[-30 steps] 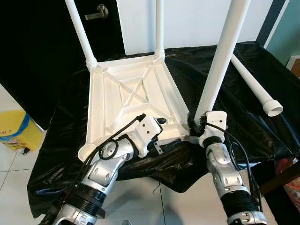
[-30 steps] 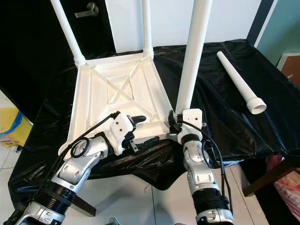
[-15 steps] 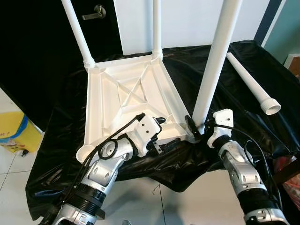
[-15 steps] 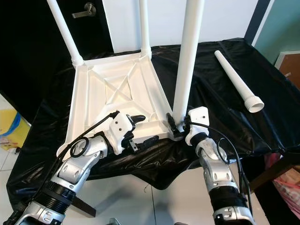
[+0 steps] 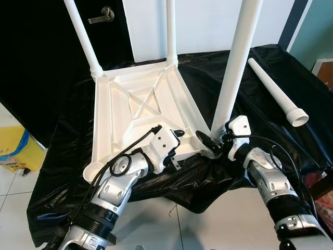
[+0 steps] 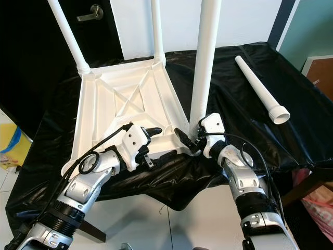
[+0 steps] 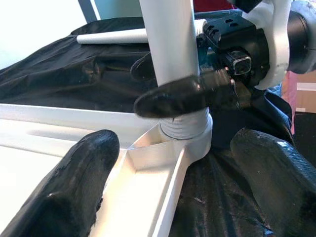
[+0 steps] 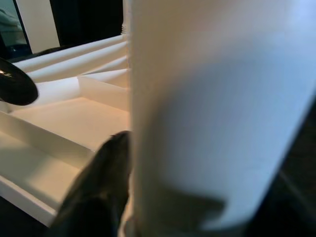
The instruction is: Building children table
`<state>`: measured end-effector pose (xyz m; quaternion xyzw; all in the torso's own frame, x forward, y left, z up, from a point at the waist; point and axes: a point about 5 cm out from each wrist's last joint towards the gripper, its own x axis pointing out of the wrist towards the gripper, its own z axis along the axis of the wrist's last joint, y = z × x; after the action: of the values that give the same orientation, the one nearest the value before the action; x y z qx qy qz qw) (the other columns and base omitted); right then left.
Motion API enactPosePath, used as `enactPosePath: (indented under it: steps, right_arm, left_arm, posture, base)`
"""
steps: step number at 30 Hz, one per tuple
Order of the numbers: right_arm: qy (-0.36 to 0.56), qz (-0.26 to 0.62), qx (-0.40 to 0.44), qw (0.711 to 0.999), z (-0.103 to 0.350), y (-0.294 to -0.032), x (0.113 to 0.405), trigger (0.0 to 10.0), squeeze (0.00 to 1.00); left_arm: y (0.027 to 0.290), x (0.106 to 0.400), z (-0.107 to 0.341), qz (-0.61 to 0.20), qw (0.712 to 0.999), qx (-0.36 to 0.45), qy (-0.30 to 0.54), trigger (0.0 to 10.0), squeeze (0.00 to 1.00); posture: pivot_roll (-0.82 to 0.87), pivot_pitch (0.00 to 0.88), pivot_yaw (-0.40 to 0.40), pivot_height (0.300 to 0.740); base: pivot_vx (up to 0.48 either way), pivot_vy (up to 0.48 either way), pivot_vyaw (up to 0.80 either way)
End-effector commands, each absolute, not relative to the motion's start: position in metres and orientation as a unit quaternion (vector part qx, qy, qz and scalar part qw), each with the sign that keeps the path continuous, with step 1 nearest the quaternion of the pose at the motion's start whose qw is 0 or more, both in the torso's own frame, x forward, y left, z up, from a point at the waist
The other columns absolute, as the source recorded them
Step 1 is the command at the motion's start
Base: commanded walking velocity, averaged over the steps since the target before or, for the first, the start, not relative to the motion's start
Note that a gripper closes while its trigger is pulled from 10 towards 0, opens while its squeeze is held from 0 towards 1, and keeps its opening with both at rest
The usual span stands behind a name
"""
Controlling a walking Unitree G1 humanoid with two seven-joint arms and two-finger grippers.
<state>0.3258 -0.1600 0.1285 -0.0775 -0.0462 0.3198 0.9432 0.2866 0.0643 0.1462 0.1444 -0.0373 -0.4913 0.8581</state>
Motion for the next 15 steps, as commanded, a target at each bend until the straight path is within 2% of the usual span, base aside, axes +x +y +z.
enactPosePath:
  steps: [1, 2, 3, 4, 5, 15]
  right_arm:
    - [-0.034, 0.329, -0.085, 0.940, 0.123, -0.158, 0.325, 0.0, 0.00]
    - [-0.034, 0.329, -0.085, 0.940, 0.123, -0.158, 0.325, 0.0, 0.00]
    - [-0.027, 0.322, -0.083, 0.943, 0.119, -0.160, 0.324, 2.6, 0.00]
    - [-0.027, 0.322, -0.083, 0.943, 0.119, -0.160, 0.324, 2.6, 0.00]
    - [-0.024, 0.320, -0.077, 0.944, 0.117, -0.160, 0.323, 10.0, 0.00]
    - [-0.024, 0.259, -0.062, 0.964, 0.109, -0.160, 0.320, 10.0, 0.00]
  left_arm:
    - [0.067, 0.284, 0.147, -0.499, 0.852, 0.151, -0.035, 10.0, 0.00]
    - [0.067, 0.284, 0.147, -0.499, 0.852, 0.151, -0.035, 10.0, 0.00]
    - [0.069, 0.282, 0.146, -0.497, 0.854, 0.152, -0.034, 10.0, 0.00]
    - [0.069, 0.282, 0.146, -0.497, 0.854, 0.152, -0.034, 10.0, 0.00]
    - [0.069, 0.281, 0.146, -0.496, 0.855, 0.150, -0.033, 10.0, 0.00]
    - [0.069, 0.282, 0.147, -0.497, 0.855, 0.143, -0.034, 10.0, 0.00]
  posture:
    - [-0.12, 0.000, 0.047, 0.740]
    - [-0.12, 0.000, 0.047, 0.740]
    - [-0.12, 0.000, 0.049, 0.740]
    - [-0.12, 0.000, 0.049, 0.740]
    - [-0.12, 0.000, 0.050, 0.740]
    - [-0.13, 0.000, 0.054, 0.740]
  base:
    - [0.000, 0.000, 0.00]
    - [0.000, 0.000, 0.00]
    - [0.000, 0.000, 0.00]
    - [0.000, 0.000, 0.00]
    - [0.000, 0.000, 0.00]
    - [0.000, 0.000, 0.00]
